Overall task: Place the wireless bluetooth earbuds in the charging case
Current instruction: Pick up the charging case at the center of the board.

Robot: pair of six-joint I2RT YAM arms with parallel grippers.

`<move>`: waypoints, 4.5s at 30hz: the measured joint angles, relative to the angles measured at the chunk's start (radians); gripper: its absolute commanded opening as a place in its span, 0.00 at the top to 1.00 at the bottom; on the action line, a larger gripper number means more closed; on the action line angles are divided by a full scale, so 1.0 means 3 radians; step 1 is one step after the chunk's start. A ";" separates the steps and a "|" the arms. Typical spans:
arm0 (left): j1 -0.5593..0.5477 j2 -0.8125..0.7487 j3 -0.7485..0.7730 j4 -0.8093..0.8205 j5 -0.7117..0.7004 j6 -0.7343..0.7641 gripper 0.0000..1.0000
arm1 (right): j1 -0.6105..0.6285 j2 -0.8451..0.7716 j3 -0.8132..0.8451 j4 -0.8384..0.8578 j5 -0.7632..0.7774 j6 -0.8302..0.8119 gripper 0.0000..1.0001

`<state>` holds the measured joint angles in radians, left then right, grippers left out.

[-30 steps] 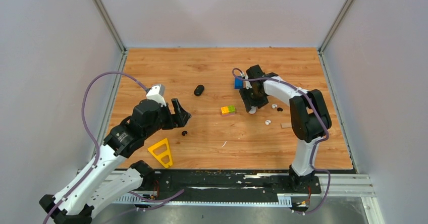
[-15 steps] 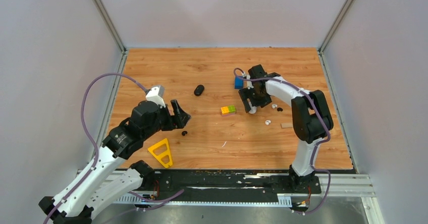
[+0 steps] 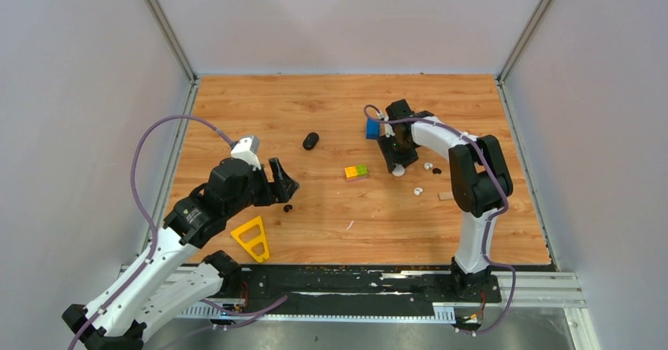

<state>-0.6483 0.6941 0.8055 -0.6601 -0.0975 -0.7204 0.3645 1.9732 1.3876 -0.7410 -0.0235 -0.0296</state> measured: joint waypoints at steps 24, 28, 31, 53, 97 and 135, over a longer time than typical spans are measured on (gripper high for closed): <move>0.0000 -0.0017 -0.0238 0.0294 0.0486 0.0045 0.17 | -0.0074 -0.0168 -0.0239 0.0108 -0.0282 -0.0927 0.73; 0.0000 -0.0006 -0.0271 0.0440 0.0614 0.0076 0.21 | -0.0090 -0.0567 -0.0599 0.0173 -0.0601 -0.1160 0.72; -0.0008 0.0046 -0.0271 0.0613 0.0752 0.0075 0.24 | -0.0094 -0.1451 -0.0994 0.0081 -0.1047 -0.1288 0.72; -0.0662 0.1827 0.0773 0.1573 0.1659 0.0046 0.38 | 0.0314 -0.3037 -0.0956 -0.0501 -0.2066 -0.1695 0.72; -0.0899 0.2444 0.0910 0.1897 0.1862 0.0340 0.96 | 0.0346 -0.3044 -0.0792 -0.0842 -0.2130 -0.1755 0.31; -0.0947 0.1063 -0.1128 0.4584 0.1957 0.1068 0.95 | 0.0454 -0.2192 -0.0440 -0.1401 -0.3721 -0.2153 0.71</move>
<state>-0.9325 1.0130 0.4671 0.7151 0.4896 -0.4000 0.5007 1.3155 1.2556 -1.1614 -1.1397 -0.6754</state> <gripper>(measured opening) 0.363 0.343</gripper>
